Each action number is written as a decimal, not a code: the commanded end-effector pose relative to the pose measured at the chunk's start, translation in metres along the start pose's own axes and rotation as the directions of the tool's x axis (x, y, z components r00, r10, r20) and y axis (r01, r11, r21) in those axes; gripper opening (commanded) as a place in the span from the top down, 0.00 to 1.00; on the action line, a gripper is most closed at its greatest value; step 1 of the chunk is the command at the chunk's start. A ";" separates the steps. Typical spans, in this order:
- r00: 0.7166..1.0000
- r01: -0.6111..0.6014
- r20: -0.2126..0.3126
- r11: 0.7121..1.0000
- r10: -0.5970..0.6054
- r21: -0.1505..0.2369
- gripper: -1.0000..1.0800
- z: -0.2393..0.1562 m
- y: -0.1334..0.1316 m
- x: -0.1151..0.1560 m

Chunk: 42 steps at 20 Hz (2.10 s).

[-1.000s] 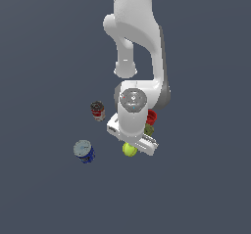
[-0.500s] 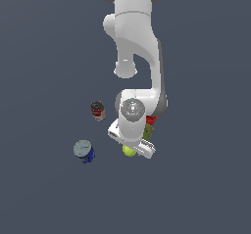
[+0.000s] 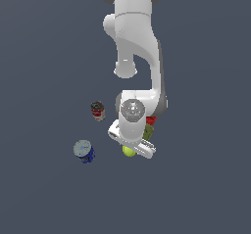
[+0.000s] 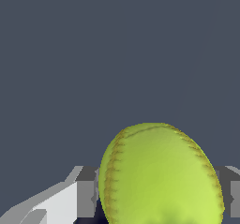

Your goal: Pick up a designated object from a clutter of objects.

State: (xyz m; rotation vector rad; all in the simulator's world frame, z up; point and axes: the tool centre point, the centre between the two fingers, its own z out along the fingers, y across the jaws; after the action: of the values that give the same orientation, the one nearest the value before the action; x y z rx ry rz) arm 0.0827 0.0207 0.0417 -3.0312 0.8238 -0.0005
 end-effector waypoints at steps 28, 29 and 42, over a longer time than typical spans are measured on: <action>1.000 0.000 0.001 1.000 0.000 0.001 1.00 -0.134 0.074 -0.028; 1.000 -0.001 0.001 1.000 0.001 0.001 1.00 -0.142 0.079 -0.030; 1.000 -0.001 0.001 1.000 0.001 0.001 1.00 -0.265 0.144 -0.052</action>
State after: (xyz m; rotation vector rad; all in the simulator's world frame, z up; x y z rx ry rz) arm -0.0295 -0.0722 0.2921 -3.0293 0.8252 0.0017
